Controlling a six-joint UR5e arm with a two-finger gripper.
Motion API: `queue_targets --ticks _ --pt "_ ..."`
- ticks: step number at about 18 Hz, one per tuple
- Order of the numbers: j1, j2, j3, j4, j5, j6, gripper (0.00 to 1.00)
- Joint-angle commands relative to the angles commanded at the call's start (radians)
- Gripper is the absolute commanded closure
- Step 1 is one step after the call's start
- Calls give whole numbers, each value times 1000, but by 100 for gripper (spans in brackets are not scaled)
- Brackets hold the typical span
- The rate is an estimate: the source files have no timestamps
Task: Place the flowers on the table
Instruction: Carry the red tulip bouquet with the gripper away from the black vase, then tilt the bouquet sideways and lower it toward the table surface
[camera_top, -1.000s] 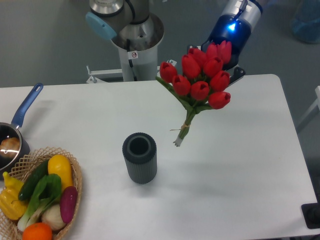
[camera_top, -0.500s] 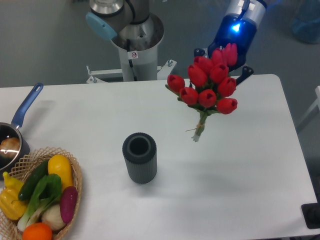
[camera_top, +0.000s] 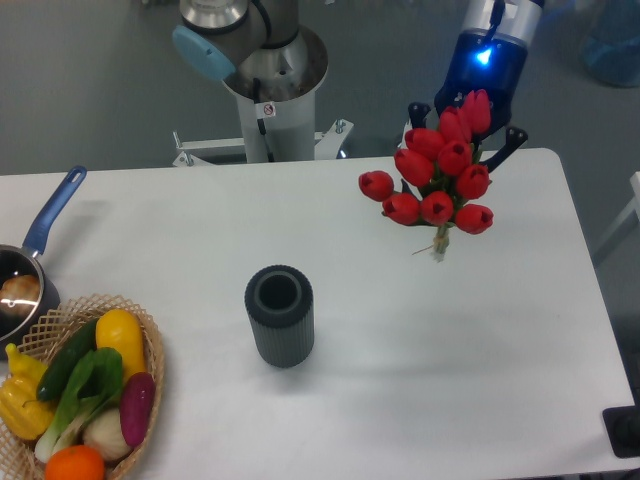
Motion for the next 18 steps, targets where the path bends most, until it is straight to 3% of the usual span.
queue_targets --ticks 5,13,18 --pt "-20 -15 2 -2 205 143 69" --pt "-165 -63 6 -35 529 241 69" --pt "-228 -117 3 -37 626 284 69"
